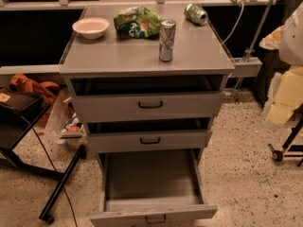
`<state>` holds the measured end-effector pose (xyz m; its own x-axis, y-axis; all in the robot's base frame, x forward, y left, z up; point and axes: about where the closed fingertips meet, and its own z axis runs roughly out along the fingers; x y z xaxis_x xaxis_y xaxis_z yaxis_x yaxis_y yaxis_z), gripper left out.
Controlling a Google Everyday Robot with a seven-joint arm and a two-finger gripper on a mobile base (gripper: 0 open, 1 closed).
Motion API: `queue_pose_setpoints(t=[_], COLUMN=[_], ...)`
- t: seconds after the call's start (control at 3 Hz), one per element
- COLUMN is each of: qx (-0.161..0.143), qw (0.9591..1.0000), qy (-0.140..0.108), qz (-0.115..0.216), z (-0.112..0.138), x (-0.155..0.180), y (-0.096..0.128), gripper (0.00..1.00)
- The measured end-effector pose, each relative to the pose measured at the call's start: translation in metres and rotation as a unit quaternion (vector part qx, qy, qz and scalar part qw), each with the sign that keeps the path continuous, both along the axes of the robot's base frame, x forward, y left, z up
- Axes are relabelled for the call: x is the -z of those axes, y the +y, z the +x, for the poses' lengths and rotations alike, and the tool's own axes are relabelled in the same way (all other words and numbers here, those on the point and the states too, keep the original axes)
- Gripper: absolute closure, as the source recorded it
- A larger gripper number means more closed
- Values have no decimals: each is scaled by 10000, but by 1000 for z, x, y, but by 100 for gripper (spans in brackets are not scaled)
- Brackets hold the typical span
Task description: Place redbull can into bottom drawer
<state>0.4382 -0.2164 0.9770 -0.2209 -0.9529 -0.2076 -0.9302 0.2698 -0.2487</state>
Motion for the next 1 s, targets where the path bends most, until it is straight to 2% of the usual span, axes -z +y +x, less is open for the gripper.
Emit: queue_pose_setpoints(t=[0.67,1.0], qx=[79,376], qw=[9999,9981], qy=[-66,-180], qz=[68,447], z=[5,31], x=[1,13], y=[1,5], gripper=[0,0])
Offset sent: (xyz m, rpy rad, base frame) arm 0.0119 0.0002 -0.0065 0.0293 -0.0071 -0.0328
